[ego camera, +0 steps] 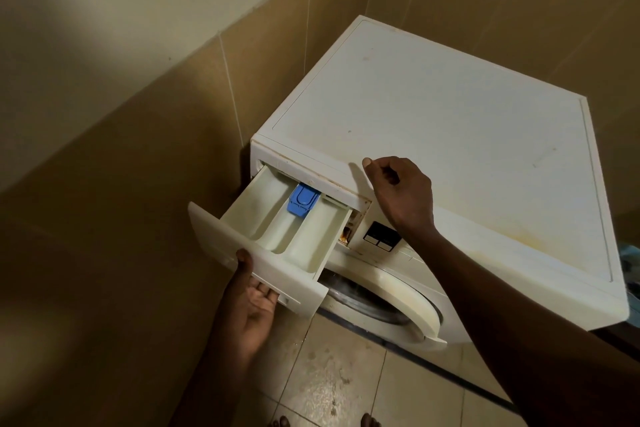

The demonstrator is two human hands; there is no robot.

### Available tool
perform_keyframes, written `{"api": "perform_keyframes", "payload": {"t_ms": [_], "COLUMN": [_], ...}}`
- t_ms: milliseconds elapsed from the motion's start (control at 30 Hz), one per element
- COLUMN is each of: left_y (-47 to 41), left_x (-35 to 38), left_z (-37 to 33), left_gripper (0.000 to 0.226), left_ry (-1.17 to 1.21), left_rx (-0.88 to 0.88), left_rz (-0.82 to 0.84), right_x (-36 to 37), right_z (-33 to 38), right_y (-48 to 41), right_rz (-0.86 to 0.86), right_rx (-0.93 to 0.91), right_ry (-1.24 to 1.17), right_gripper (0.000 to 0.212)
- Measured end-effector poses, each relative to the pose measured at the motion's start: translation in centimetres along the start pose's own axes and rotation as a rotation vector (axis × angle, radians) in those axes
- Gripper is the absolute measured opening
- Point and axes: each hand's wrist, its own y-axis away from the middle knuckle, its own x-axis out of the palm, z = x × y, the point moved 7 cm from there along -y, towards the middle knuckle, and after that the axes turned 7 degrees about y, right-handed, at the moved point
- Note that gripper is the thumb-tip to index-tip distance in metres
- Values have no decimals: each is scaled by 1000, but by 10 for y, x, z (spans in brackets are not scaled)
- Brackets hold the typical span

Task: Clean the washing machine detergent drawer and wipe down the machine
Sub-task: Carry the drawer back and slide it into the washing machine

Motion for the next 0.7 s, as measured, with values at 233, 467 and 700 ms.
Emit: {"api": "perform_keyframes", "payload": {"t_ms": [233, 467, 700], "left_y": [-11, -26, -47], "left_x": [16, 34, 55], "left_z": [7, 16, 22], "left_gripper": [24, 30, 66], "left_ry": [27, 49, 28], "left_rx": [-16, -41, -55], "left_rz": [11, 67, 93], "right_x": [1, 0, 0], "right_z": [-3, -1, 0], "right_y": [-1, -1, -1], "right_rz": [-2, -13, -18], "right_rx": [16, 7, -2], "right_ry": [-8, -8, -12], "right_gripper": [28, 28, 27]}}
